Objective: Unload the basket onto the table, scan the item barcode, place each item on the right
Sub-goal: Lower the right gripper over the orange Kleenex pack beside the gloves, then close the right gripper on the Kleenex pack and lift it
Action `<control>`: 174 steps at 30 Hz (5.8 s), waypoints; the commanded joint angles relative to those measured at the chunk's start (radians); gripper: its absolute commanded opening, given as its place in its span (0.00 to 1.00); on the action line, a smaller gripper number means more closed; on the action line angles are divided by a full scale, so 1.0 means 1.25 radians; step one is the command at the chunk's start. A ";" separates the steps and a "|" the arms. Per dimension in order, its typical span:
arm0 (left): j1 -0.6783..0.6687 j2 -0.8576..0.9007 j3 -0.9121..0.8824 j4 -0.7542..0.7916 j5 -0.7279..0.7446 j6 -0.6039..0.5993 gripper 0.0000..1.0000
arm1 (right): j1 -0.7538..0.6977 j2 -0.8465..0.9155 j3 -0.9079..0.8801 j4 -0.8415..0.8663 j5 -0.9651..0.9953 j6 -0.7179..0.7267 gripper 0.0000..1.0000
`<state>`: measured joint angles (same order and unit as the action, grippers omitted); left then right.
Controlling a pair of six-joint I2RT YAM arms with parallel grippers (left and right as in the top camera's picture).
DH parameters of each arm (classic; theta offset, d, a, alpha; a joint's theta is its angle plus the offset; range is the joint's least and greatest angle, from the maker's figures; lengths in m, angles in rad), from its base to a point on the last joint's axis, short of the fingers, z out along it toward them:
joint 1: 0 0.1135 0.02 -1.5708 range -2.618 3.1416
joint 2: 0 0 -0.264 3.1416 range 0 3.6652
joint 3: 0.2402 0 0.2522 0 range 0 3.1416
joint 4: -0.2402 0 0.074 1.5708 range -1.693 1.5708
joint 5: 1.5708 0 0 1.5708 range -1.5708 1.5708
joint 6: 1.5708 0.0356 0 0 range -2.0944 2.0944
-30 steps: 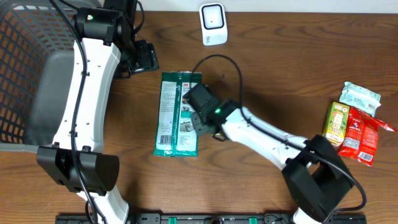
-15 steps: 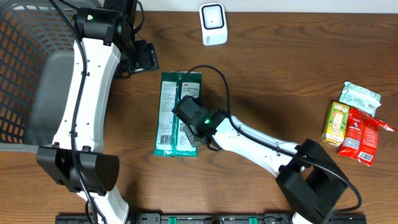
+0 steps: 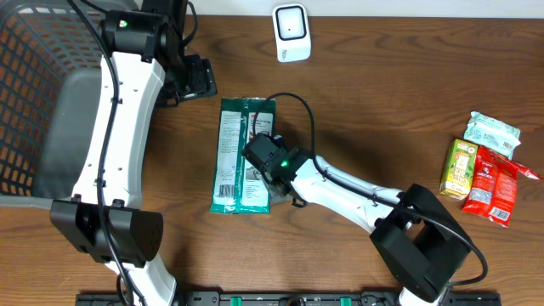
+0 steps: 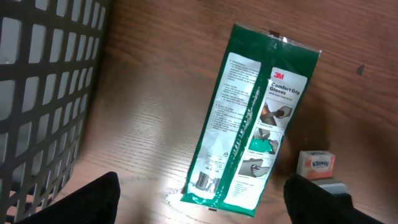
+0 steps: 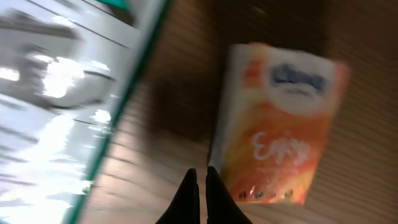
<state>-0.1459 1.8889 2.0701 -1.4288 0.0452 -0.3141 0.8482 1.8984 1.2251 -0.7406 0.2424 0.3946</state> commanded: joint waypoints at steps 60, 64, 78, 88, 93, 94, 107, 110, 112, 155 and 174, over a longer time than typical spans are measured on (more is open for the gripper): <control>0.001 -0.004 -0.004 -0.002 -0.010 0.002 0.85 | -0.082 -0.052 -0.089 0.111 0.066 -0.371 0.32; 0.001 -0.004 -0.004 -0.002 -0.010 0.002 0.85 | -0.082 -0.052 -0.091 0.114 0.066 -0.371 0.33; 0.001 -0.004 -0.004 -0.002 -0.010 0.002 0.85 | -0.081 -0.053 -0.091 0.139 0.141 -0.370 0.40; 0.001 -0.004 -0.004 -0.002 -0.010 0.002 0.85 | -0.080 -0.052 -0.092 0.139 0.076 -0.370 0.36; 0.001 -0.004 -0.004 -0.002 -0.010 0.002 0.85 | -0.081 -0.052 -0.112 0.145 0.056 -0.370 0.36; 0.001 -0.004 -0.004 -0.002 -0.010 0.002 0.85 | -0.081 -0.052 -0.117 0.147 0.056 -0.370 0.36; 0.001 -0.004 -0.004 -0.002 -0.010 0.002 0.85 | -0.079 -0.052 -0.134 0.150 0.001 -0.370 0.55; 0.001 -0.004 -0.004 -0.002 -0.010 0.002 0.85 | -0.079 -0.052 -0.134 0.155 0.010 -0.370 0.40; 0.001 -0.004 -0.004 -0.002 -0.010 0.002 0.85 | -0.080 -0.052 -0.134 0.156 0.021 -0.370 0.32; 0.001 -0.004 -0.004 -0.002 -0.010 0.002 0.85 | -0.082 -0.052 -0.155 0.152 0.035 -0.370 0.22; 0.001 -0.004 -0.004 -0.002 -0.010 0.002 0.85 | -0.082 -0.089 -0.138 0.133 0.035 -0.348 0.01</control>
<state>-0.1459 1.8889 2.0701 -1.4288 0.0452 -0.3141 0.7528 1.8225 1.0554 -0.5495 0.3279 -0.0719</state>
